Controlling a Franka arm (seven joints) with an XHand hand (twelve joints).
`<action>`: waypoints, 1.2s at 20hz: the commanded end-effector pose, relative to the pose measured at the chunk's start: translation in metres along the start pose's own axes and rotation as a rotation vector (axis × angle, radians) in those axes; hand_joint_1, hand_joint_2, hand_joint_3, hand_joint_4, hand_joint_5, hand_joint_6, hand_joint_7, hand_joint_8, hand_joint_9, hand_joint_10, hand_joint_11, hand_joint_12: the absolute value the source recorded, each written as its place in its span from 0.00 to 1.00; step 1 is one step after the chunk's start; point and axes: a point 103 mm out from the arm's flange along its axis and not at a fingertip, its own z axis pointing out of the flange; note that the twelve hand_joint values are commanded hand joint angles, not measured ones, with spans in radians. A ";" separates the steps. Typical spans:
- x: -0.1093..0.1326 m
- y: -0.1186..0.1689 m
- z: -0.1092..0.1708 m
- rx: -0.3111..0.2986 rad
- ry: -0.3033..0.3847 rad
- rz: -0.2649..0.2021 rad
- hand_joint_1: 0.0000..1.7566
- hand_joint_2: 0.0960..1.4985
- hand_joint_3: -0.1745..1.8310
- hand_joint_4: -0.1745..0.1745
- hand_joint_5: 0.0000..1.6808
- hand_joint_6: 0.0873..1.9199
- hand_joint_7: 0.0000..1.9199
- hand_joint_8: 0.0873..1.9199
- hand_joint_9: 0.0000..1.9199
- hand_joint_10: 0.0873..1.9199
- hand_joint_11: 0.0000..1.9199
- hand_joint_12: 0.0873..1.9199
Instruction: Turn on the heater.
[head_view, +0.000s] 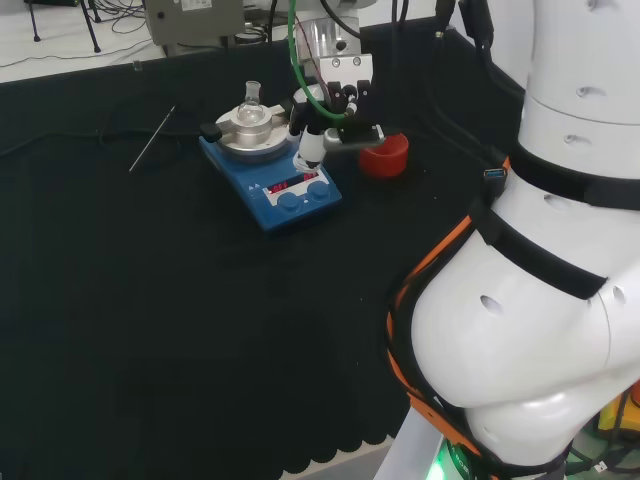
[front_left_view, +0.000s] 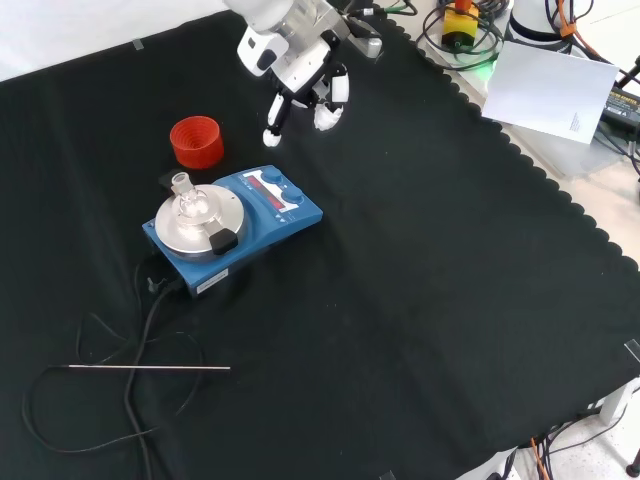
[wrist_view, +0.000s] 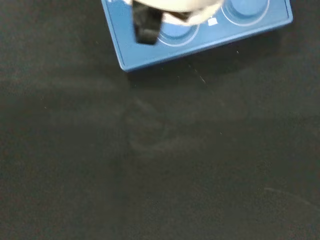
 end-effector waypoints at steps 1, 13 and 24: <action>-0.007 0.006 0.005 0.101 -0.050 0.024 0.78 0.45 0.49 0.20 0.28 0.00 0.97 0.80 1.00 0.86 1.00 0.87; -0.005 0.016 0.025 0.221 -0.062 -0.001 0.85 0.40 0.61 0.28 0.18 0.00 0.98 0.82 1.00 0.88 1.00 0.85; -0.001 0.025 0.043 0.252 -0.064 -0.019 0.85 0.40 0.62 0.30 0.16 0.00 0.98 0.82 1.00 0.87 1.00 0.84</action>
